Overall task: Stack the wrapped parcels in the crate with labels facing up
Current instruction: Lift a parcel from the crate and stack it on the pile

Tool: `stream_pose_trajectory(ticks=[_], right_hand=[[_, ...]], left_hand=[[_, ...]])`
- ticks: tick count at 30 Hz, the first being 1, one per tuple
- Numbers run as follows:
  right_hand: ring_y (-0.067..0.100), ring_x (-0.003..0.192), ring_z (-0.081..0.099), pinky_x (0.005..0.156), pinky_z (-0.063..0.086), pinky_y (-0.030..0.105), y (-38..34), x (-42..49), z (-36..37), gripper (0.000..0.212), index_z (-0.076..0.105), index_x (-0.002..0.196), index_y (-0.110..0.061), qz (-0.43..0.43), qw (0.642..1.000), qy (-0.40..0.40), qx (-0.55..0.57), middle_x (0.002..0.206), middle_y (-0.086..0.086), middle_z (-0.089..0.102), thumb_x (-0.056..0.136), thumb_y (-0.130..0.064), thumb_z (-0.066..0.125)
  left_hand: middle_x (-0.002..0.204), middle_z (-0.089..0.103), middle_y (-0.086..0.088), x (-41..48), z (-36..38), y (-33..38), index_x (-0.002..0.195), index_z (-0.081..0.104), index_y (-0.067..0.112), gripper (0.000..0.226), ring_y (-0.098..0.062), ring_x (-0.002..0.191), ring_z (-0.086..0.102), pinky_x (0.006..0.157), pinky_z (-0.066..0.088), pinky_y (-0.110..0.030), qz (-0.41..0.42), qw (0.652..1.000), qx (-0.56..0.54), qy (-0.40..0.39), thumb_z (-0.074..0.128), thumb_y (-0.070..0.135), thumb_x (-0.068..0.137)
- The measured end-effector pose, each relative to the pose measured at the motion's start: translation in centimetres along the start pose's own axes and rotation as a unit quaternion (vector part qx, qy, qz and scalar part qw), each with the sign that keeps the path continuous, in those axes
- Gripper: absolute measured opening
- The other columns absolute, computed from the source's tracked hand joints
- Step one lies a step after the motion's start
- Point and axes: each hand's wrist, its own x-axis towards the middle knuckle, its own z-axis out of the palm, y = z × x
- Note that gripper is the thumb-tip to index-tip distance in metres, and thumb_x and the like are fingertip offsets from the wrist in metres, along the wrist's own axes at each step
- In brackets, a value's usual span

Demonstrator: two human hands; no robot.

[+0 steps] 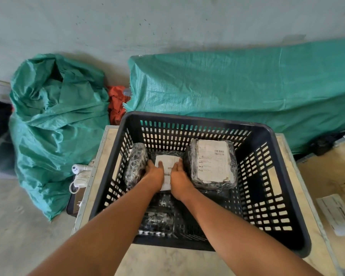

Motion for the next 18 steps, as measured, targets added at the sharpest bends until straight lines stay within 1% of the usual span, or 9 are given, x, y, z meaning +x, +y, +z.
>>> stream_pose_trajectory(ticks=[2, 4, 6, 8, 10, 12, 14, 15, 18], right_hand=[[0.041, 0.155, 0.006, 0.123, 0.025, 0.042, -0.1, 0.4, 0.2, 0.095, -0.007, 0.158, 0.008, 0.007, 1.0, -0.008, -0.001, 0.166, 0.024, -0.019, 0.091, 0.014, 0.059], [0.041, 0.155, -0.003, 0.125, 0.019, 0.044, -0.3, 1.1, 0.4, 0.093, -0.007, 0.158, 0.009, 0.02, 1.0, -0.008, 0.006, 0.166, 0.024, -0.018, 0.093, 0.011, 0.06], [0.041, 0.155, -0.005, 0.125, 0.017, 0.043, -0.3, 1.6, 0.6, 0.092, -0.006, 0.157, 0.011, 0.037, 0.999, -0.009, 0.009, 0.166, 0.025, -0.017, 0.094, 0.009, 0.06], [0.041, 0.155, -0.004, 0.125, 0.015, 0.042, -0.3, 2.0, 0.6, 0.091, -0.005, 0.156, 0.013, 0.038, 0.999, -0.01, 0.004, 0.166, 0.028, -0.014, 0.094, 0.007, 0.061], [0.042, 0.155, -0.004, 0.125, 0.015, 0.042, -0.1, 2.4, 0.9, 0.09, -0.004, 0.156, 0.013, 0.041, 0.999, -0.009, 0.01, 0.166, 0.028, -0.013, 0.094, 0.007, 0.061], [0.042, 0.155, -0.005, 0.125, 0.017, 0.043, 0.1, 2.5, 1.1, 0.09, -0.005, 0.157, 0.012, 0.04, 0.999, -0.009, 0.016, 0.166, 0.026, -0.015, 0.093, 0.01, 0.06], [0.042, 0.155, -0.006, 0.125, 0.018, 0.043, 0.1, 2.5, 1.1, 0.089, -0.005, 0.157, 0.011, 0.03, 0.999, -0.01, 0.014, 0.166, 0.026, -0.017, 0.093, 0.012, 0.057], [0.042, 0.155, -0.007, 0.125, 0.017, 0.044, 0.1, 2.5, 1.1, 0.089, -0.005, 0.157, 0.01, 0.024, 1.0, -0.009, 0.011, 0.166, 0.025, -0.017, 0.093, 0.013, 0.056], [0.041, 0.155, -0.005, 0.125, 0.017, 0.041, 0.2, 2.3, 1.2, 0.087, -0.005, 0.157, 0.011, 0.021, 1.0, 0.005, 0.02, 0.166, 0.025, -0.016, 0.095, 0.011, 0.056]], left_hand=[[0.17, 0.0, -0.006, 0.2, 0.4, 0.0, 0.161, -0.003, 0.027, 0.064, -0.044, 0.15, 0.017, 0.119, 0.02, -0.059, 0.006, 1.0, -0.005, 0.025, 0.023, 0.05, 0.106], [0.169, 0.003, -0.007, 0.7, 0.2, 0.1, 0.16, -0.003, 0.029, 0.063, -0.044, 0.149, 0.019, 0.119, 0.022, -0.058, 0.021, 0.999, 0.013, 0.028, 0.023, 0.049, 0.106], [0.168, 0.005, -0.013, 1.3, 0.0, -0.1, 0.161, 0.0, 0.025, 0.065, -0.042, 0.148, 0.022, 0.118, 0.025, -0.055, 0.014, 0.999, 0.019, 0.024, 0.035, 0.037, 0.107], [0.167, -0.004, -0.019, 1.1, -0.2, -0.4, 0.161, 0.003, 0.019, 0.082, -0.041, 0.148, 0.021, 0.118, 0.03, -0.051, 0.008, 0.999, 0.031, 0.025, 0.055, 0.01, 0.098], [0.165, -0.012, -0.022, 1.0, -0.3, -0.8, 0.161, 0.003, 0.016, 0.093, -0.042, 0.15, 0.018, 0.118, 0.032, -0.048, 0.034, 0.997, 0.07, 0.028, 0.061, -0.004, 0.09], [0.166, -0.001, -0.024, 0.8, -0.1, -0.7, 0.161, 0.007, 0.014, 0.08, -0.042, 0.15, 0.02, 0.119, 0.028, -0.049, 0.048, 0.996, 0.07, 0.011, 0.055, 0.01, 0.097], [0.165, 0.017, -0.021, 0.8, -0.1, -0.6, 0.16, 0.013, 0.011, 0.064, -0.04, 0.149, 0.024, 0.12, 0.024, -0.049, 0.074, 0.995, 0.057, 0.027, 0.038, 0.032, 0.105], [0.164, 0.018, -0.021, 0.9, -0.3, -0.5, 0.16, 0.013, 0.011, 0.062, -0.04, 0.148, 0.026, 0.12, 0.025, -0.049, 0.099, 0.99, 0.096, 0.037, 0.034, 0.033, 0.106], [0.165, 0.001, -0.028, 0.5, -0.4, -0.6, 0.16, -0.002, 0.01, 0.077, -0.043, 0.142, 0.036, 0.114, 0.038, -0.049, 0.126, 0.973, 0.189, 0.039, 0.046, 0.001, 0.101]])
